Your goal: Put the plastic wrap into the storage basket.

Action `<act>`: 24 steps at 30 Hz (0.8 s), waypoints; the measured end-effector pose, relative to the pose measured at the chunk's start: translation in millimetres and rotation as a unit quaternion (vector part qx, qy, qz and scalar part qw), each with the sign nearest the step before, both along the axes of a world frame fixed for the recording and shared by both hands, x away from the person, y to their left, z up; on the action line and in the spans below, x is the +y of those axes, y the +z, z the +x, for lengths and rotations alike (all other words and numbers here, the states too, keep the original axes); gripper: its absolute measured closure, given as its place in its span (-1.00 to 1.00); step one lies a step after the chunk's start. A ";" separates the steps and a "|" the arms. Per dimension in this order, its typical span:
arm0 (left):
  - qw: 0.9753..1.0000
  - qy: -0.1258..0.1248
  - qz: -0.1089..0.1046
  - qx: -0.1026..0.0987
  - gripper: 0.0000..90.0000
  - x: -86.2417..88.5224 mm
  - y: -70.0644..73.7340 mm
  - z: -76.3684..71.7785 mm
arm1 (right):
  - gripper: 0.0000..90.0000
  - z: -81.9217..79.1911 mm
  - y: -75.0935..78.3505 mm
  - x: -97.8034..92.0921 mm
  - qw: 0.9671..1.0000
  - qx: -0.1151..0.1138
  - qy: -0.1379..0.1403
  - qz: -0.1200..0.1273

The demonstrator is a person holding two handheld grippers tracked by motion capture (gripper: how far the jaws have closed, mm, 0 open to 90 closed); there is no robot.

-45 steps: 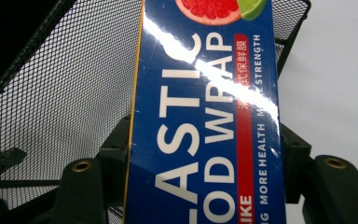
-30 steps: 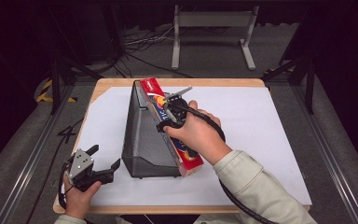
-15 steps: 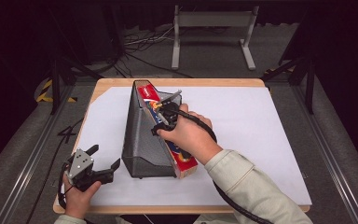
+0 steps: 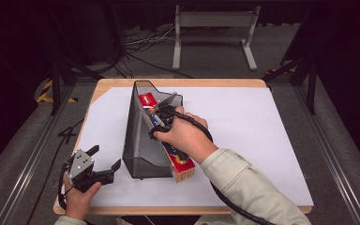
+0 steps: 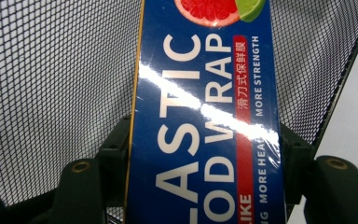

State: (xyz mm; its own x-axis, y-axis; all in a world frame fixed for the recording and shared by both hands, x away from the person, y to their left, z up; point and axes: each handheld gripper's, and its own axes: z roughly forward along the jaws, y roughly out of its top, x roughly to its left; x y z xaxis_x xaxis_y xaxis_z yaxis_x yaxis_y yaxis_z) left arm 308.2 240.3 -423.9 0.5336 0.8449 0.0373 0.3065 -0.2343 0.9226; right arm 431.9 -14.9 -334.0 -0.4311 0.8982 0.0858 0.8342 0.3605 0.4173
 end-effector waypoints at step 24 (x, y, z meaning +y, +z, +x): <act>1.000 -0.002 -0.001 0.001 -0.80 -0.1 0.1 0.7 | -0.16 20.5 -10.2 -0.6 0.999 0.037 0.024 -0.010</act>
